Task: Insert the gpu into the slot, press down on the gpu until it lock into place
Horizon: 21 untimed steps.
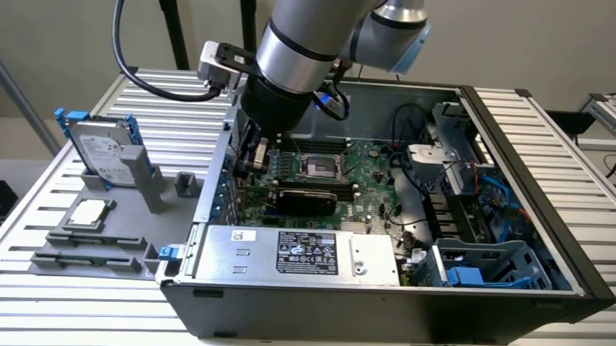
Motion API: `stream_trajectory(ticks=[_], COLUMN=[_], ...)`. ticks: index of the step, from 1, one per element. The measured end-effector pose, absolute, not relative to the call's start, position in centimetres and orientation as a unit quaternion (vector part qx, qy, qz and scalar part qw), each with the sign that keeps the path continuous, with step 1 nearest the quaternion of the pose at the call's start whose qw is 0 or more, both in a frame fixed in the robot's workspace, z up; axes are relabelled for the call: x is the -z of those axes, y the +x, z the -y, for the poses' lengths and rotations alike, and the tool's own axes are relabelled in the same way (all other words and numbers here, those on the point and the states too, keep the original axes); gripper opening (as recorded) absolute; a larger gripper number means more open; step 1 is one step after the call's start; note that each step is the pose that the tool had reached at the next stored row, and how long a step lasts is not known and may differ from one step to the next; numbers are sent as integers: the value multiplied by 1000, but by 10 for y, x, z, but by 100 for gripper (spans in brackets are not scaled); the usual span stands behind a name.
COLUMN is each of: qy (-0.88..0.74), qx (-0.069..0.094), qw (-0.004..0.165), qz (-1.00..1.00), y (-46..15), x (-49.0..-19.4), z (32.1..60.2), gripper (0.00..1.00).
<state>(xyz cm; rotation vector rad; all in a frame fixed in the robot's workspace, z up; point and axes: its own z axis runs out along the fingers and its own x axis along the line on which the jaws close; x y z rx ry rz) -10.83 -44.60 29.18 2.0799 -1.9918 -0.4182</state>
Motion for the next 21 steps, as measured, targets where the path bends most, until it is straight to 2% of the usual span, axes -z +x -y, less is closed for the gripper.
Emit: stream_trajectory(ticks=[21], qy=[709], qx=[147], qw=[120], qz=[679], y=[-110], x=[-288], z=[444], gripper=[11])
